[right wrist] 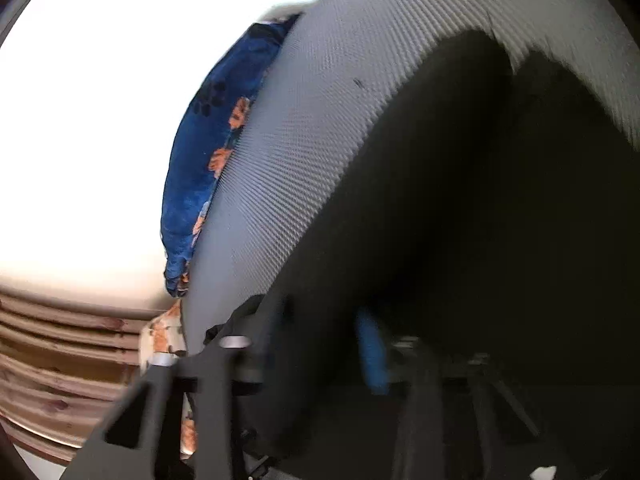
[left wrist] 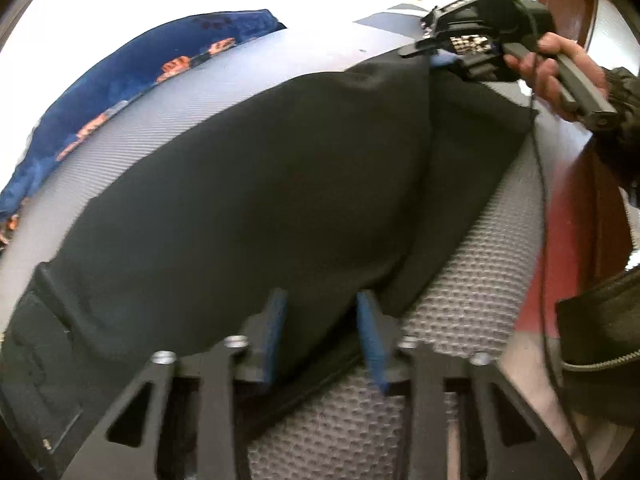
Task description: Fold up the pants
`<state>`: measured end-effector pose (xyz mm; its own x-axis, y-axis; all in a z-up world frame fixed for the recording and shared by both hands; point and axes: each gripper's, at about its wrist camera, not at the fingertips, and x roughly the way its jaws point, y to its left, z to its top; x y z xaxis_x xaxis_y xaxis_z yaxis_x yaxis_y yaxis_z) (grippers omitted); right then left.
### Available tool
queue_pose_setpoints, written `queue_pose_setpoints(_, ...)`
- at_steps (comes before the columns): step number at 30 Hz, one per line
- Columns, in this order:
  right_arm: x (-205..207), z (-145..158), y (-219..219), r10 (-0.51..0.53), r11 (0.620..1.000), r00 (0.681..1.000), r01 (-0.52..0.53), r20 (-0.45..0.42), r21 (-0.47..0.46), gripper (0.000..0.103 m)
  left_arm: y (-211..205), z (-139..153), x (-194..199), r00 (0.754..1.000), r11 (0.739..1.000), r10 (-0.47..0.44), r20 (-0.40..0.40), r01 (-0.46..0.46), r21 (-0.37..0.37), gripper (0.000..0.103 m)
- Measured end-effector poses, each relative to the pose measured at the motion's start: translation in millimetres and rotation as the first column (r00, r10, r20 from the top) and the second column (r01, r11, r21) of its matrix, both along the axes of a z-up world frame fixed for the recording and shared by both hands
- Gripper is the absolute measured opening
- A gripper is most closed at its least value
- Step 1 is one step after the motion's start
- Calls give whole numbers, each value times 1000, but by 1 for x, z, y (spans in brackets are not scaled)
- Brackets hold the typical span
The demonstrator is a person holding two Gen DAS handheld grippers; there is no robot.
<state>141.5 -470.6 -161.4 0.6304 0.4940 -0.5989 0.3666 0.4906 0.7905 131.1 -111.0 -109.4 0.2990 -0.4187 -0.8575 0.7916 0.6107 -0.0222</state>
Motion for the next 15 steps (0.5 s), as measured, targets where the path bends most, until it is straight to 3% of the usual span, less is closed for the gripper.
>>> queue_pose_setpoints(2, 9, 11, 2, 22, 999, 1000, -21, 14, -46, 13, -3, 0, -3, 1000, 1000, -8, 11, 8, 2, 16)
queue_pose_setpoints(5, 27, 24, 8, 50, 995, 998, -47, 24, -93, 11, -7, -1, -5, 1000, 1000, 6, 15, -6, -1, 15)
queue_pose_setpoints(11, 80, 39, 42, 153, 963, 988, -152, -14, -221, 14, 3, 0, 6, 995, 995, 68, -74, -74, -74, 14)
queue_pose_setpoints(15, 118, 47, 65, 213, 948, 977, -208, -4, -242, 37, 5, -1, 6, 993, 992, 87, -85, -94, -82, 14)
